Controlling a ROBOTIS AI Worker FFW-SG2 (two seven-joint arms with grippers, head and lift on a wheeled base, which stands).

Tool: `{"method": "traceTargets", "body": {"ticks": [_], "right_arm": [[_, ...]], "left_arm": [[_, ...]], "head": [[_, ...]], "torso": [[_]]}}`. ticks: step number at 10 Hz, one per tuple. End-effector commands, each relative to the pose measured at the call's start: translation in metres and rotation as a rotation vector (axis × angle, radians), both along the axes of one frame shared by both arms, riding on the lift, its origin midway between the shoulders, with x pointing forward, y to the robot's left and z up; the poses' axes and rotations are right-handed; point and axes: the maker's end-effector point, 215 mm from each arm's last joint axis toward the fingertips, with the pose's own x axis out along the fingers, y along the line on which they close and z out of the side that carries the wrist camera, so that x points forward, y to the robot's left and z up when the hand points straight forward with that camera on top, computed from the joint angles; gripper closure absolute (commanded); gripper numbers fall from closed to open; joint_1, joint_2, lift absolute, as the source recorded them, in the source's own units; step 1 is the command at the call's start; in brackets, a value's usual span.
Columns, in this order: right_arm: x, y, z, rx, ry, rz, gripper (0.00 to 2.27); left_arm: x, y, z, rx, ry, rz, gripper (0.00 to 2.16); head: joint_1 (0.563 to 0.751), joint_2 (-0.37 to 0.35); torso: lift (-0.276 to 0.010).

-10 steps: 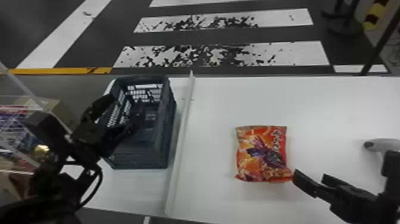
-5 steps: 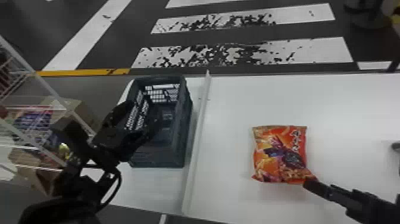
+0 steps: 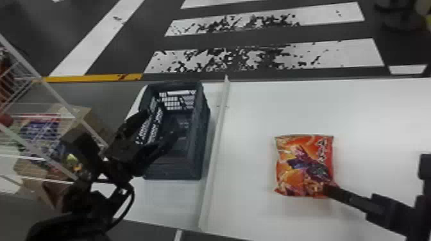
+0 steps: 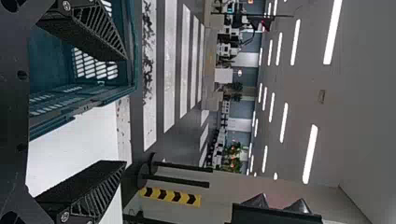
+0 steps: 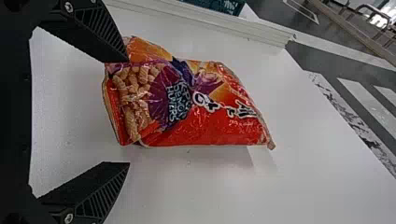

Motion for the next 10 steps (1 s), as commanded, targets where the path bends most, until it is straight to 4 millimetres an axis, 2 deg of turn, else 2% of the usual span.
{"method": "traceTargets", "body": {"ticks": [1,3,4,5,6,7,9,10], "right_arm": [[0.003,0.007,-0.007,0.012,0.02,0.011,0.09],[0.011,0.015,-0.01,0.022,0.025,0.022,0.22],[0.016,0.015,-0.011,0.025,0.024,0.018,0.54],[0.02,0.013,-0.014,0.02,0.021,0.008,1.22],[0.023,0.006,-0.017,-0.007,0.02,-0.007,2.05],[0.029,0.002,-0.015,-0.012,-0.003,-0.027,2.25],[0.037,-0.002,-0.005,0.026,-0.046,-0.058,2.25],[0.043,-0.009,0.007,0.047,-0.084,-0.075,2.25]], "left_arm": [[0.0,0.0,-0.001,-0.003,0.002,0.0,0.09],[-0.001,0.0,-0.003,-0.005,0.006,0.0,0.09],[-0.001,0.0,-0.004,-0.007,0.01,0.0,0.09],[-0.001,0.0,-0.005,-0.007,0.012,0.001,0.09],[-0.001,0.001,-0.006,-0.007,0.013,0.003,0.09],[-0.001,0.001,-0.009,-0.01,0.019,0.004,0.09],[-0.001,0.002,-0.012,-0.014,0.023,0.004,0.09],[-0.001,0.001,-0.01,-0.018,0.021,0.003,0.09]], "head": [[0.695,0.263],[0.695,0.275],[0.695,0.277],[0.695,0.279],[0.695,0.277],[0.695,0.271],[0.695,0.261],[0.695,0.258]], "torso": [[-0.095],[-0.095],[-0.095],[-0.095],[-0.095],[-0.095],[-0.095],[-0.095]]}}
